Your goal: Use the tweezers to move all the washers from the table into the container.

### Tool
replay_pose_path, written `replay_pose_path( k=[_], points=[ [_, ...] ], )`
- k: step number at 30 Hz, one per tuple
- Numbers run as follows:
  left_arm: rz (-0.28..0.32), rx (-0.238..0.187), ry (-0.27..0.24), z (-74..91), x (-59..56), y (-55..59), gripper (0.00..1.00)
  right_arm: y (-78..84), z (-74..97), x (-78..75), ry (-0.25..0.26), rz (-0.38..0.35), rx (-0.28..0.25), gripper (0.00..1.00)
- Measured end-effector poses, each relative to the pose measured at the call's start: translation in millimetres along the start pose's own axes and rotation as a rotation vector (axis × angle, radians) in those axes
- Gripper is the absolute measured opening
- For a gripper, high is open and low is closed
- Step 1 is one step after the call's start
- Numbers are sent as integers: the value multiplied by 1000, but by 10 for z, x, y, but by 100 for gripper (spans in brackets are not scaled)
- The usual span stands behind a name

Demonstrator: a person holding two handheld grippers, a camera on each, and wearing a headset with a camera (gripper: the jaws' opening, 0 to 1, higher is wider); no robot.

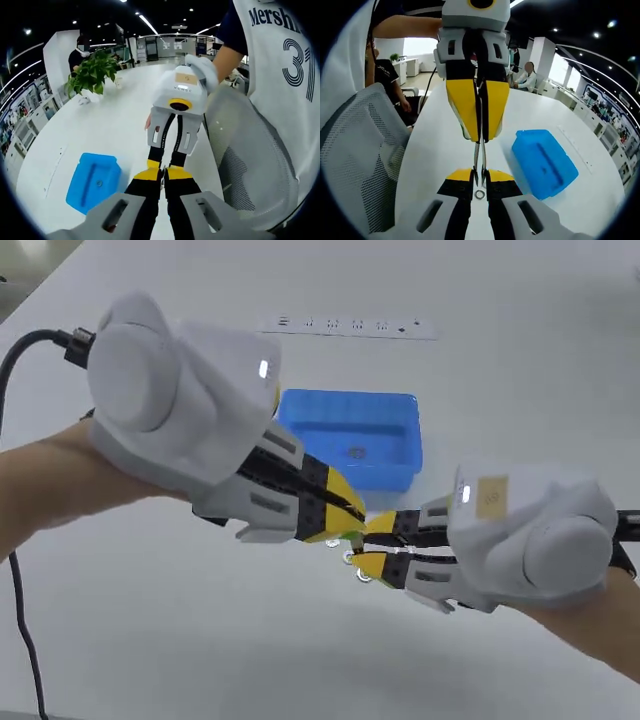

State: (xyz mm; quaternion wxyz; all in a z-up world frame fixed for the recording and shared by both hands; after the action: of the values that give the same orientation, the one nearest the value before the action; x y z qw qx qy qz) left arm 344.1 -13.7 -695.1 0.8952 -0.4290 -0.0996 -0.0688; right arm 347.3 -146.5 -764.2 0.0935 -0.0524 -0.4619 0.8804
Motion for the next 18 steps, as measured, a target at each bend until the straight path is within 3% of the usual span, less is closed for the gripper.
replay_pose_path(
  k=[18],
  points=[
    [23, 26, 55, -192, 18, 152, 6, 227, -78, -26, -12, -63, 26, 11]
  ],
)
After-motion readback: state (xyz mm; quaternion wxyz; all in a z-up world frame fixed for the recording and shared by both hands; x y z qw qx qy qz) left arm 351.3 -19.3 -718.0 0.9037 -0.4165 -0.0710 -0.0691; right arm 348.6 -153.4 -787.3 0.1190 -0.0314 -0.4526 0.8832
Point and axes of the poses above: the centre of the closed fingertips' face, and the gripper's own axes: z roughly backward along the fingers, x roughly to its left, y roughly out of its underside, the point moved 10 cm from there along z, roughly backward along the fingers, and after that the axes turned 12 degrees about -z, right-handed, at the moved point
